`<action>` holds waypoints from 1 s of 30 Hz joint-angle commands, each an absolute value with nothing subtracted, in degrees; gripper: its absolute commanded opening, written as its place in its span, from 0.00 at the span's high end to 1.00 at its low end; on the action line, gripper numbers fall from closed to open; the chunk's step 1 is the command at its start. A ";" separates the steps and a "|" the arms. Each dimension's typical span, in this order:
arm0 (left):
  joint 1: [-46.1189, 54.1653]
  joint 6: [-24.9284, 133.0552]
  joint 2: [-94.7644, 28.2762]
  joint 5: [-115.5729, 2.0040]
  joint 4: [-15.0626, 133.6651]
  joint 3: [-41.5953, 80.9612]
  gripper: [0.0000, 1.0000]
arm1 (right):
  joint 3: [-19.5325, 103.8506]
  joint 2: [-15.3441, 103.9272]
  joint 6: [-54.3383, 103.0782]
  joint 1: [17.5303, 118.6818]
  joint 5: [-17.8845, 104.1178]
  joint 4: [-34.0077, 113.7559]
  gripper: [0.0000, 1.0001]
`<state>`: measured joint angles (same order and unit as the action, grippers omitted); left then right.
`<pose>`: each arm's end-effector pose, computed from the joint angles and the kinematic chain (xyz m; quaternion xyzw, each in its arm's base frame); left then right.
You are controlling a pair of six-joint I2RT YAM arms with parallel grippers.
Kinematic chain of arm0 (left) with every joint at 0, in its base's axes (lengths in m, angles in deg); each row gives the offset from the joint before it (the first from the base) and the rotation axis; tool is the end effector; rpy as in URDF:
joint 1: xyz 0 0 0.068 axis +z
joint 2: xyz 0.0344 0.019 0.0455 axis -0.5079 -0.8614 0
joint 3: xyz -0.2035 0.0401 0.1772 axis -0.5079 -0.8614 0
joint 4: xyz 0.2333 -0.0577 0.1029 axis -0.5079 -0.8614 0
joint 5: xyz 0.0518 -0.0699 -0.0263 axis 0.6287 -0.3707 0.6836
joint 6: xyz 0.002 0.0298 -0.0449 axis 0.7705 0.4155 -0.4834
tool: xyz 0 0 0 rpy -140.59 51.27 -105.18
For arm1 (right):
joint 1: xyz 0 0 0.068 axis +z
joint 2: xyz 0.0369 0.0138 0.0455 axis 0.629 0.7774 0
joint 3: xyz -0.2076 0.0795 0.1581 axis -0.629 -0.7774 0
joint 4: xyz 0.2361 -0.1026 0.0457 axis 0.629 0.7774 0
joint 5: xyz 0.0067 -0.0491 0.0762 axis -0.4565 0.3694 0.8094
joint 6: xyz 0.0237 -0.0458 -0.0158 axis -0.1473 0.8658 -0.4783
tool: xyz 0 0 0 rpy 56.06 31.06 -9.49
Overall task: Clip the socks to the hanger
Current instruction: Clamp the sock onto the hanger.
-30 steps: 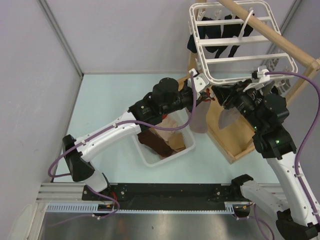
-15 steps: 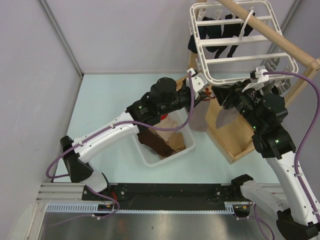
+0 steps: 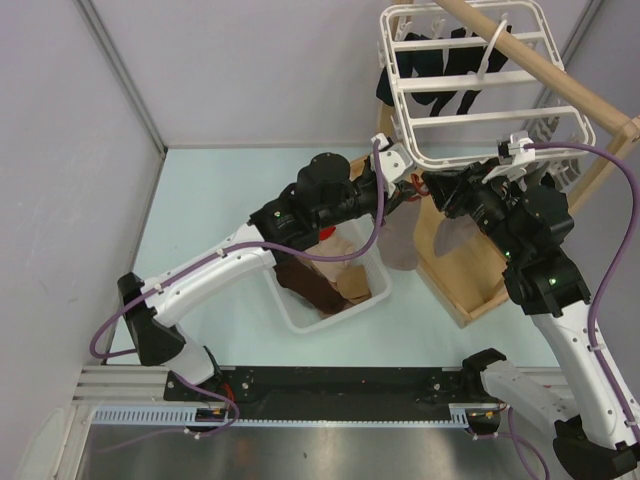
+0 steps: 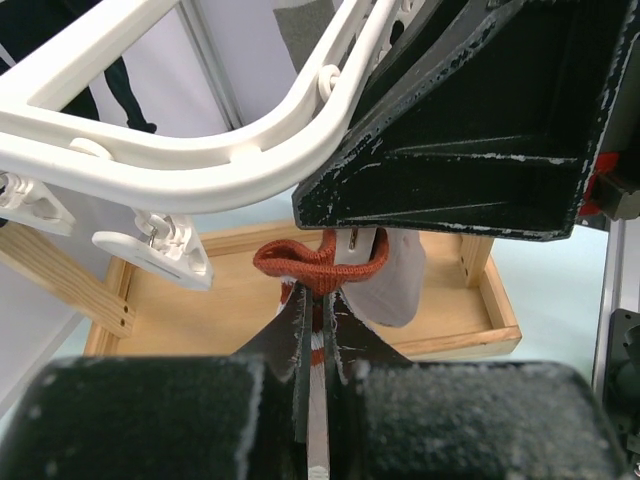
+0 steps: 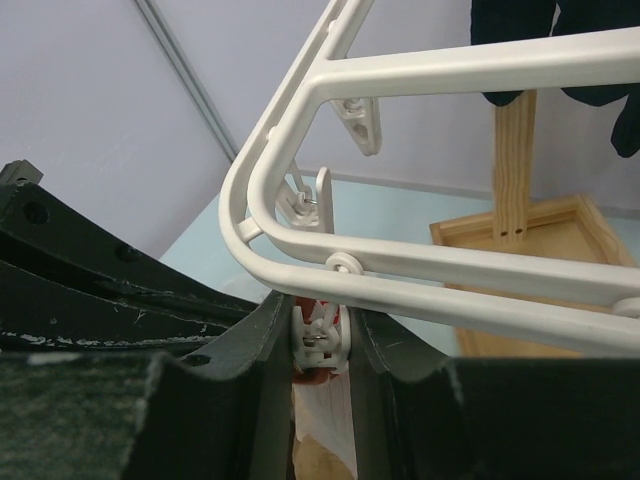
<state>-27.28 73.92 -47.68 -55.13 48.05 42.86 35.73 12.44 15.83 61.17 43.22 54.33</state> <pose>0.1917 -0.3124 0.4537 0.4300 0.5888 -0.3243 0.6027 0.1522 0.0671 0.4628 -0.0899 0.6704 0.2798 0.6813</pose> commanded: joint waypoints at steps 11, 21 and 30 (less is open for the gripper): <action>-27.75 72.85 -47.22 -54.94 51.22 45.16 0.79 | 36.22 10.85 15.45 61.83 41.81 55.36 0.45; -27.66 72.06 -41.43 -48.71 52.63 39.98 0.20 | 36.22 6.37 14.22 61.83 40.40 55.88 0.09; -26.52 66.29 -22.19 -24.73 50.44 23.03 0.00 | 36.22 -3.20 17.12 61.92 31.79 66.68 0.00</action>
<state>-27.45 71.62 -31.94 -39.92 50.96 28.33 35.73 0.75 15.07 61.52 37.41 60.58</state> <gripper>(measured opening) 0.996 0.994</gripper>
